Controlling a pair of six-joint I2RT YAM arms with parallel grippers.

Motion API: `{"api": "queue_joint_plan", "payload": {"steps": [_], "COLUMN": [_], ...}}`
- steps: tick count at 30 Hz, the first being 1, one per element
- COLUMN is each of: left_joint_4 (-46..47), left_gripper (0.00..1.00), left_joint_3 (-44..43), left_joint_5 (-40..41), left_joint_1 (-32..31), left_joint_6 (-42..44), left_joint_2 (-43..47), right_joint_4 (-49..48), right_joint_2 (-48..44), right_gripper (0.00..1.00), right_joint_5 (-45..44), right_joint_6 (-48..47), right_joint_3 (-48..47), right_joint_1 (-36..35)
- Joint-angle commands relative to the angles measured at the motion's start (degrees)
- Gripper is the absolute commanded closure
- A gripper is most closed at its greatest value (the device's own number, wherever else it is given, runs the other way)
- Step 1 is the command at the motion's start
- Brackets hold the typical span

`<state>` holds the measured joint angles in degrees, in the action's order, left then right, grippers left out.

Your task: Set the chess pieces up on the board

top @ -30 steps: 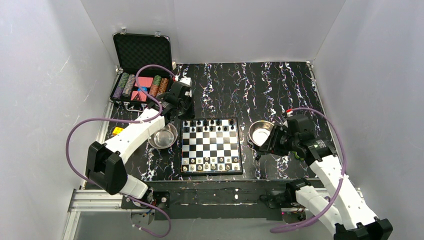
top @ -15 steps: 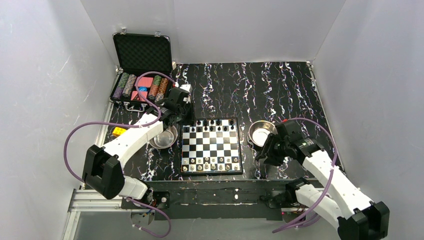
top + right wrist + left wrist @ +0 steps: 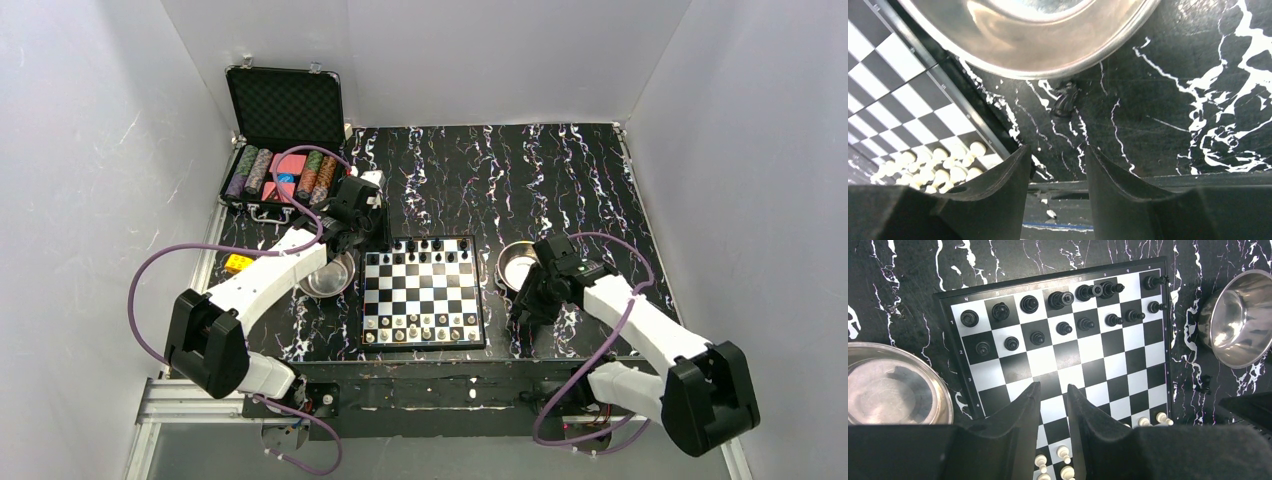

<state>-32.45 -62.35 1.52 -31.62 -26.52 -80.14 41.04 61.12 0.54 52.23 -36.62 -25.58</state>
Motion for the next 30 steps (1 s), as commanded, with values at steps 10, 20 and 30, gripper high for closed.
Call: {"api": "queue_joint_plan", "payload": {"steps": [10, 20, 30], "left_joint_4": [0.72, 0.71, 0.76], "left_gripper": [0.74, 0.74, 0.75], "left_joint_3": [-0.24, 0.32, 1.07], "left_joint_5": [-0.88, -0.98, -0.93], "left_joint_1": [0.33, 0.33, 0.33], "left_joint_6": [-0.15, -0.11, -0.38], "left_joint_2": [1.97, 1.91, 2.74], "right_joint_4": [-6.04, -7.22, -5.6], "right_joint_2": [7.51, 10.17, 11.56], "right_gripper": [0.5, 0.54, 0.56], "right_joint_5": [-3.68, -2.08, -1.61], "right_joint_6": [-1.08, -2.57, -3.86], "right_joint_3": [-1.34, -1.1, -1.96], "right_joint_1": [-0.26, -0.34, -1.03]}}
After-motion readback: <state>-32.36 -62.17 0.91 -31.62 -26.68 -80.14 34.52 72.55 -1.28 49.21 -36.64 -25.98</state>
